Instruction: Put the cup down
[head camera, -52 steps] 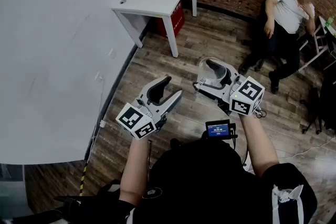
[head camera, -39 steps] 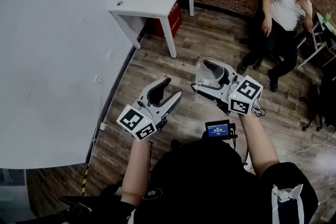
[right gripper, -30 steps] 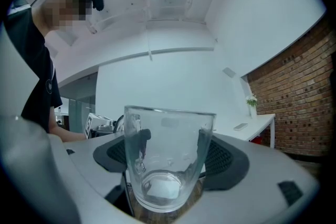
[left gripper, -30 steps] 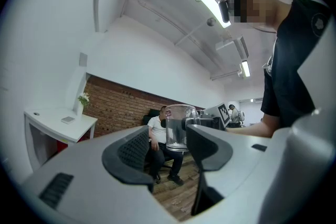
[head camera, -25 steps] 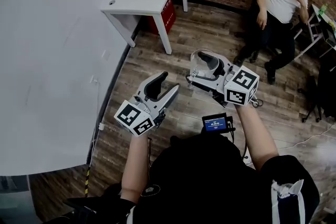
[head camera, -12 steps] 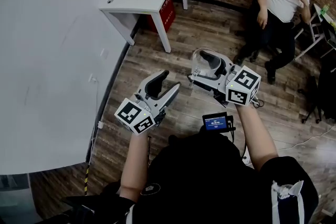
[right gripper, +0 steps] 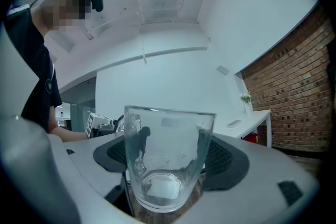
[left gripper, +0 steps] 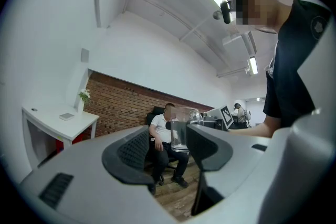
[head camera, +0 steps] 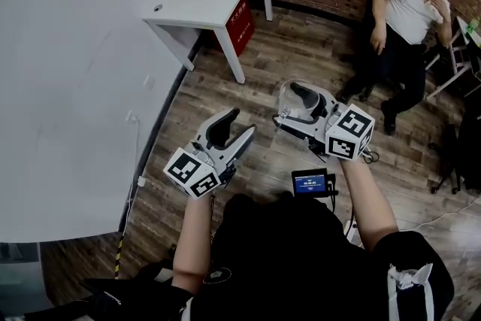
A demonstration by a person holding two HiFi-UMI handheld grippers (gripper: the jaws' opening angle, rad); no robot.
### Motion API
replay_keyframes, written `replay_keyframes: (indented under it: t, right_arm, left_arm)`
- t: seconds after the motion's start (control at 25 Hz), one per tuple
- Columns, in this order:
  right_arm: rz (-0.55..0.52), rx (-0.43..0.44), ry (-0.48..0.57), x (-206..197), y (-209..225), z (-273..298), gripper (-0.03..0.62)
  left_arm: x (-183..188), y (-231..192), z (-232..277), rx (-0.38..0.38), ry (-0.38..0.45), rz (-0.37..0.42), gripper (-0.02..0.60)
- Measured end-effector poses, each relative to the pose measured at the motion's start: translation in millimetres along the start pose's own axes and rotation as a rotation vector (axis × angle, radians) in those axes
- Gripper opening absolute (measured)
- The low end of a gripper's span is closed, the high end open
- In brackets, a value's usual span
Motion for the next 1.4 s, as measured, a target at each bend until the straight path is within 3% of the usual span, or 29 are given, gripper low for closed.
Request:
replay_keyframes:
  t: [0.44, 0.8, 1.0, 1.08, 1.4]
  right_arm:
    - [0.012, 0.008, -0.009, -14, 36, 15, 0.390]
    - [0.038, -0.055, 0.000, 20, 125, 111, 0.390]
    - [0.055, -0.088, 0.035, 46, 166, 179, 0.390]
    - [0.063, -0.098, 0.042, 50, 178, 206, 0.390]
    - [0.085, -0.114, 0.029, 50, 210, 278, 0.390]
  left_arm:
    - [-15, -39, 15, 0.029, 0.019, -0.013, 0.230]
    - [22, -184, 54, -0.010, 0.019, -0.033, 0.230]
    - [46, -264, 60, -0.020, -0.039, 0.086, 0.230]
    - [50, -294, 57, -0.025, -0.054, 0.100, 0.230]
    - [55, -373, 50, -0.042, -0.047, 0.056, 0.230]
Point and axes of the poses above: the fingertips, and each gripper's own axes: z forward along the fingers, y to its right, x out of its top, the point moved 1 cm from there along -z, backward along the fingers, and after that the axes turned 5 degrees about -x, right-handed, at the moved point
